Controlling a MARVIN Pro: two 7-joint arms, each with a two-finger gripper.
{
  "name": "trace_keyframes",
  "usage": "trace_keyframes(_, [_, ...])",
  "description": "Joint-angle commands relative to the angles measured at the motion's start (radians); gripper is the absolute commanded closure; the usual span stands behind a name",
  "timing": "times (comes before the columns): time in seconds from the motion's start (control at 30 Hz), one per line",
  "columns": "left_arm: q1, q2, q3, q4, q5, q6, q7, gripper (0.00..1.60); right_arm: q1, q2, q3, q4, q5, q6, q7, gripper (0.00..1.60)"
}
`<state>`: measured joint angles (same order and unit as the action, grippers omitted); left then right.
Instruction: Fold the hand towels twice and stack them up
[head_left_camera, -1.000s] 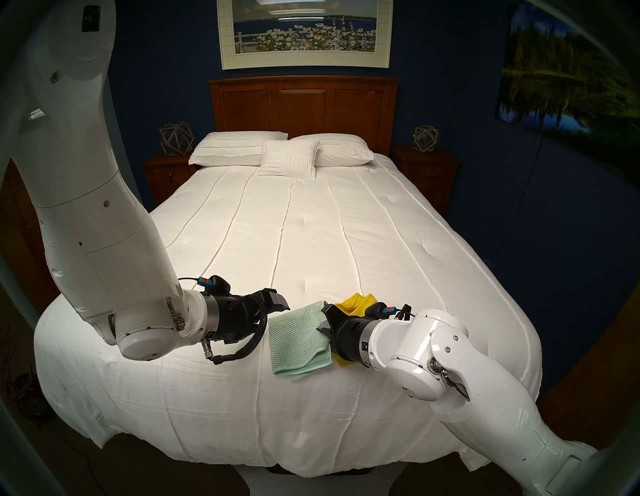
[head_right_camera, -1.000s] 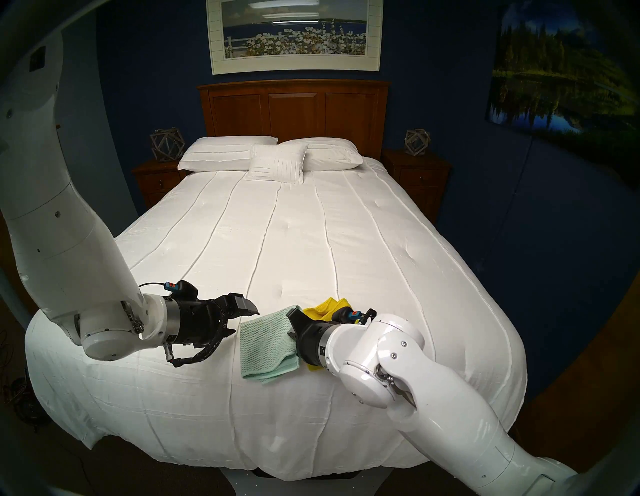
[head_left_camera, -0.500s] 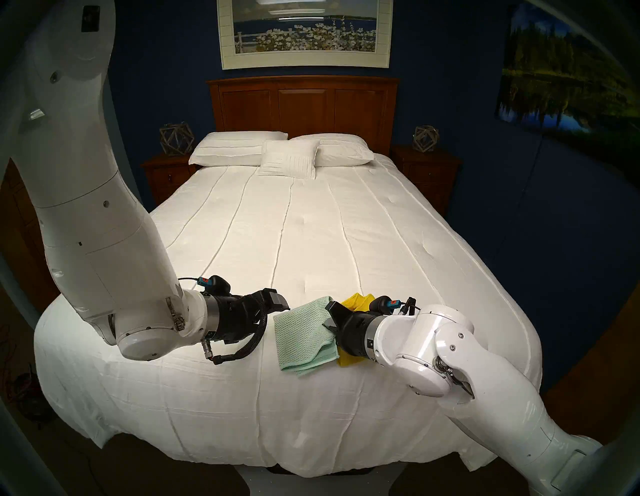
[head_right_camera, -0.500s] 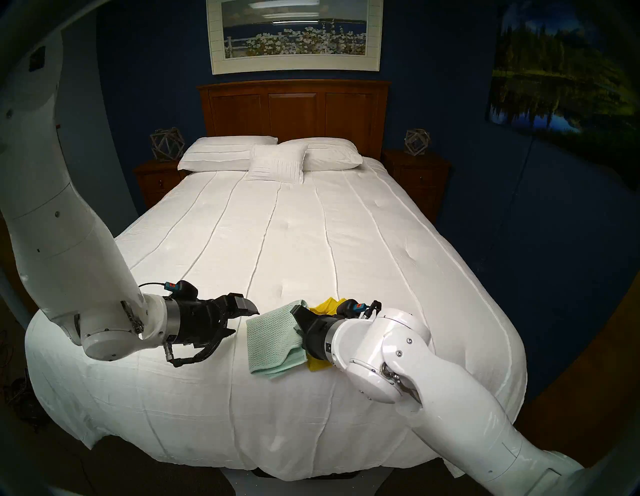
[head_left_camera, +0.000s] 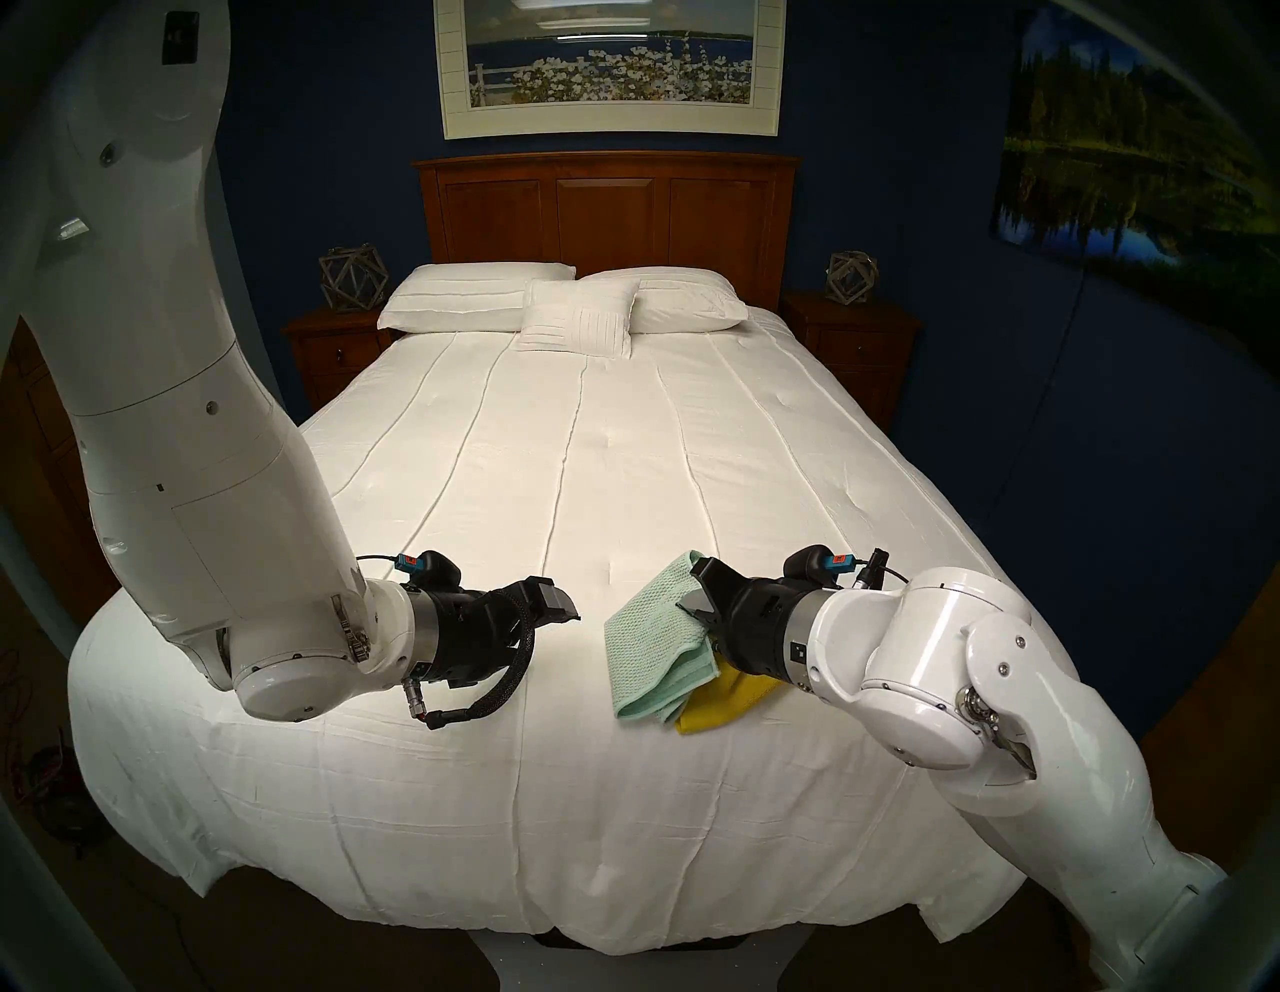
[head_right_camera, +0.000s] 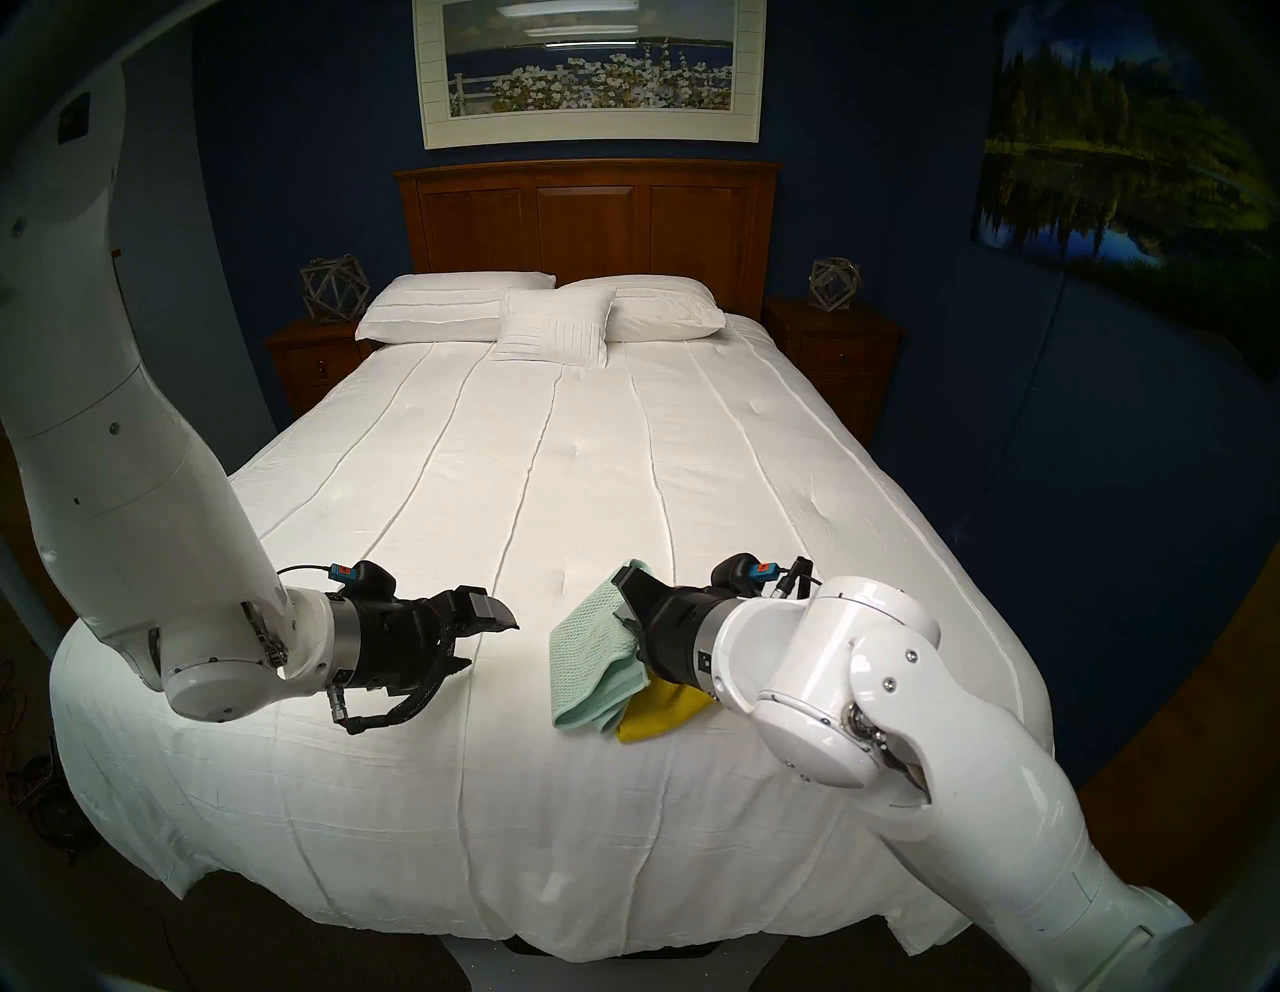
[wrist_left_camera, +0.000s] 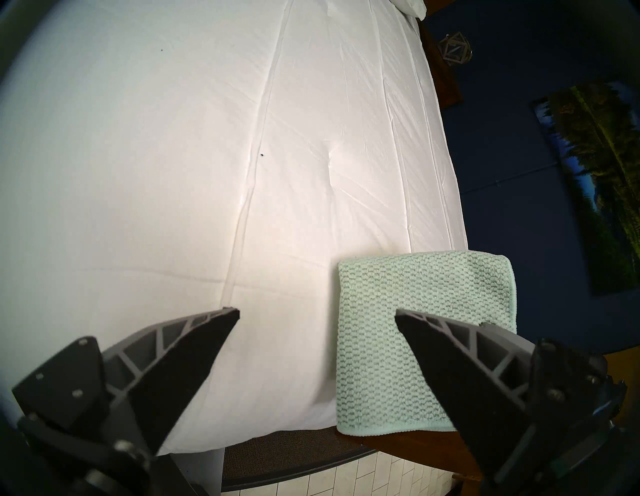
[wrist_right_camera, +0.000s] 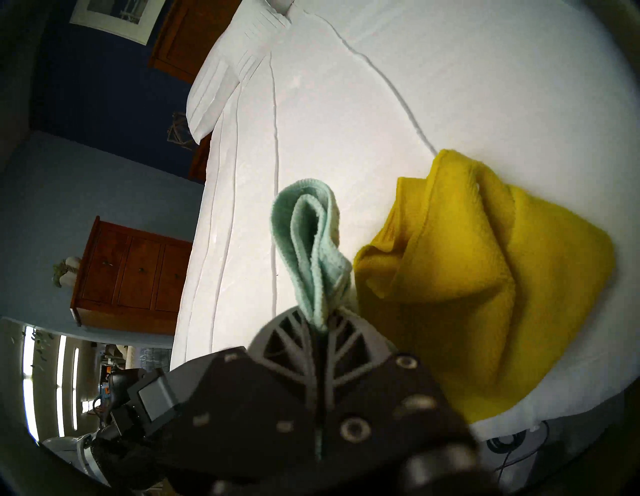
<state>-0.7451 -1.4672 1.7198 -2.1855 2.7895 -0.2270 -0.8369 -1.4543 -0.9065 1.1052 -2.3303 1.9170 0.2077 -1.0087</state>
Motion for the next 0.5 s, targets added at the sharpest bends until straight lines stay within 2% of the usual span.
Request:
trace_keyframes(0.0, [-0.013, -0.002, -0.003, 0.000, 0.002, 0.003, -0.001, 0.00, -0.080, 0.067, 0.062, -0.042, 0.022, -0.016, 0.005, 1.60])
trace_keyframes(0.13, [-0.013, -0.002, -0.003, -0.001, 0.002, 0.003, -0.001, 0.00, -0.103, 0.081, 0.083, -0.038, 0.030, -0.015, 0.011, 1.60])
trace_keyframes(0.4, [-0.013, -0.001, -0.003, -0.001, 0.002, 0.003, -0.001, 0.00, -0.100, 0.071, 0.061, 0.008, -0.031, -0.026, 0.043, 1.60])
trace_keyframes(0.47, [-0.013, -0.001, -0.003, -0.001, 0.003, 0.003, -0.001, 0.00, -0.099, 0.074, 0.057, 0.020, -0.052, -0.030, 0.038, 1.41])
